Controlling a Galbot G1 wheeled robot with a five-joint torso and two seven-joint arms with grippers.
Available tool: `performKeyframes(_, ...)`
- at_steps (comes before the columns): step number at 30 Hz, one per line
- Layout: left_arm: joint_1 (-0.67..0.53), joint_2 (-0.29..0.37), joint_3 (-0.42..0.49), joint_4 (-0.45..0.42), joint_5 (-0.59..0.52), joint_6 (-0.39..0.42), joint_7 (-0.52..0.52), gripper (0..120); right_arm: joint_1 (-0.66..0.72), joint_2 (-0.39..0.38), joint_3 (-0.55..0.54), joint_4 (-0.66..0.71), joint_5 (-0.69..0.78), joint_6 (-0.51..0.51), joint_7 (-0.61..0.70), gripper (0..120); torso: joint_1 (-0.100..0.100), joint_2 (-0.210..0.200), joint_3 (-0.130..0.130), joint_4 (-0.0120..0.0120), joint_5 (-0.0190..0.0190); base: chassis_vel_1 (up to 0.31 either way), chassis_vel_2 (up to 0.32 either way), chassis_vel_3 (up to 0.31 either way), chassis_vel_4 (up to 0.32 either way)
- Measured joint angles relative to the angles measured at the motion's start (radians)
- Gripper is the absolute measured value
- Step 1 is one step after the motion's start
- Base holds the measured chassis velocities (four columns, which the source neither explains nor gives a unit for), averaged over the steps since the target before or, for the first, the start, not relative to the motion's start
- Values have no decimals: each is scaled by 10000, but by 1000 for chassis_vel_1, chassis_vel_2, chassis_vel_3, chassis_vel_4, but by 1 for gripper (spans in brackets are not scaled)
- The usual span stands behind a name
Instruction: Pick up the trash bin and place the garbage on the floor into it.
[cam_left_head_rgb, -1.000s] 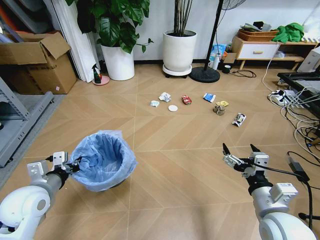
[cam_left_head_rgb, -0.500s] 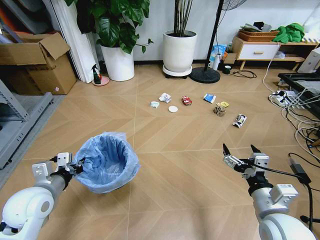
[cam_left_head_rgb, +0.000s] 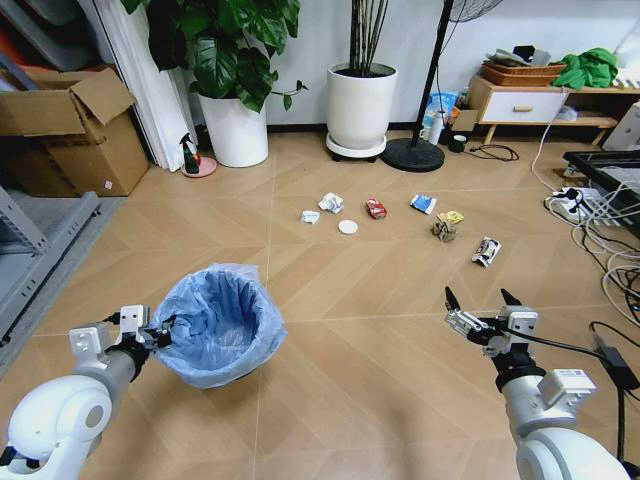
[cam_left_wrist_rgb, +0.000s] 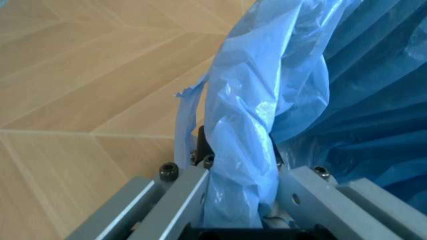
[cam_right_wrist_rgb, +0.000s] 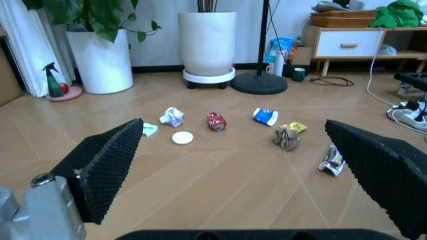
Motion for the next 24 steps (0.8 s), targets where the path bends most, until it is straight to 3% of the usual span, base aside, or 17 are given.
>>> performKeyframes(24, 92, -174, 78, -403, 334, -80, -20, 0, 49, 28, 5, -92, -27, 28, -28, 100, 0, 0, 0, 0, 0, -152, 153, 148, -147)
